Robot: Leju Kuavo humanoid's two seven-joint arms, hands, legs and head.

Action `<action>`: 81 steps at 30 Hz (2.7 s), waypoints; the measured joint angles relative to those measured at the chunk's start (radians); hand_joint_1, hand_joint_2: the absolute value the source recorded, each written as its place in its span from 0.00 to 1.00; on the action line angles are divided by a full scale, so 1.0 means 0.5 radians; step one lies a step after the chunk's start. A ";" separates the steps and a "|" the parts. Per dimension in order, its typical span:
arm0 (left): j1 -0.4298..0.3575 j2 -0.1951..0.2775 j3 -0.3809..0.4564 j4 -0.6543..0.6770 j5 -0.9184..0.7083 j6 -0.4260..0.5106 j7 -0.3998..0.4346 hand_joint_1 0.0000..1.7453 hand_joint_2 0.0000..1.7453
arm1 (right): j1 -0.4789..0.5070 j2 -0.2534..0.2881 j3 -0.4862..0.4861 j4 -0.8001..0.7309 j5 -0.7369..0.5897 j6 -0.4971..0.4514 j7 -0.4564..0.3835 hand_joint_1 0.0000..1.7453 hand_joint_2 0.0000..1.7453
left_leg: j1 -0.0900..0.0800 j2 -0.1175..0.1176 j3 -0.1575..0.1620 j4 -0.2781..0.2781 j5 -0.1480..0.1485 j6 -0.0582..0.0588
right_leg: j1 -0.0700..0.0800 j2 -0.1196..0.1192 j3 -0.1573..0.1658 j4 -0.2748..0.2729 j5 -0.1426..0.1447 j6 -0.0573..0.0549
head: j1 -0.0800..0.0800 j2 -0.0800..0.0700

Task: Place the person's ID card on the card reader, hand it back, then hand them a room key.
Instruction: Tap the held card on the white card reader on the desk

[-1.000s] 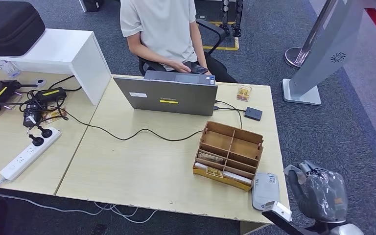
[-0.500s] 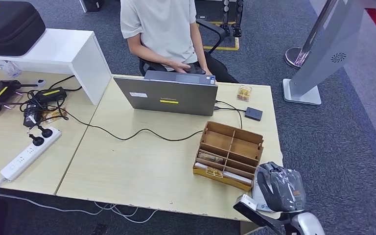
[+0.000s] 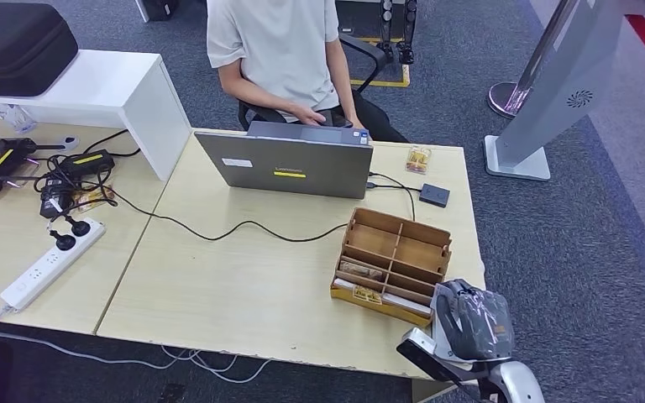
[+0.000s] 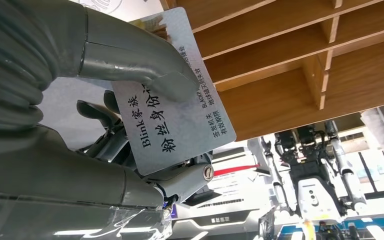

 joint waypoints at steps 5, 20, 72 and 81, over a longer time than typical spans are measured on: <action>0.000 0.000 0.022 0.000 -0.004 0.000 0.007 0.00 1.00 | -0.003 0.000 -0.046 0.009 -0.009 -0.003 -0.003 1.00 1.00 | 0.000 0.000 0.000 0.000 0.000 0.000 | 0.000 0.000 0.001 0.000 0.000 0.000 | 0.000 0.000; -0.002 0.001 0.063 0.000 -0.019 0.017 0.031 0.00 1.00 | 0.077 0.001 -0.326 -0.161 -0.123 0.106 -0.074 1.00 1.00 | -0.001 0.000 -0.001 0.000 0.000 0.000 | -0.001 0.000 0.000 0.000 0.000 0.000 | 0.000 0.000; -0.014 0.005 0.094 0.000 -0.136 0.038 0.054 0.00 1.00 | 0.030 0.166 -0.324 -0.190 -0.138 0.063 -0.174 1.00 1.00 | 0.000 0.001 -0.004 0.000 0.000 0.000 | 0.000 0.001 -0.002 0.002 0.000 -0.002 | 0.000 0.000; -0.017 0.049 0.092 0.000 -0.267 -0.012 0.051 0.00 1.00 | -0.685 0.145 -0.103 -0.627 0.163 0.312 0.186 1.00 1.00 | 0.000 0.020 -0.002 0.000 0.007 -0.004 | 0.000 0.017 -0.008 0.004 0.012 -0.008 | 0.000 0.000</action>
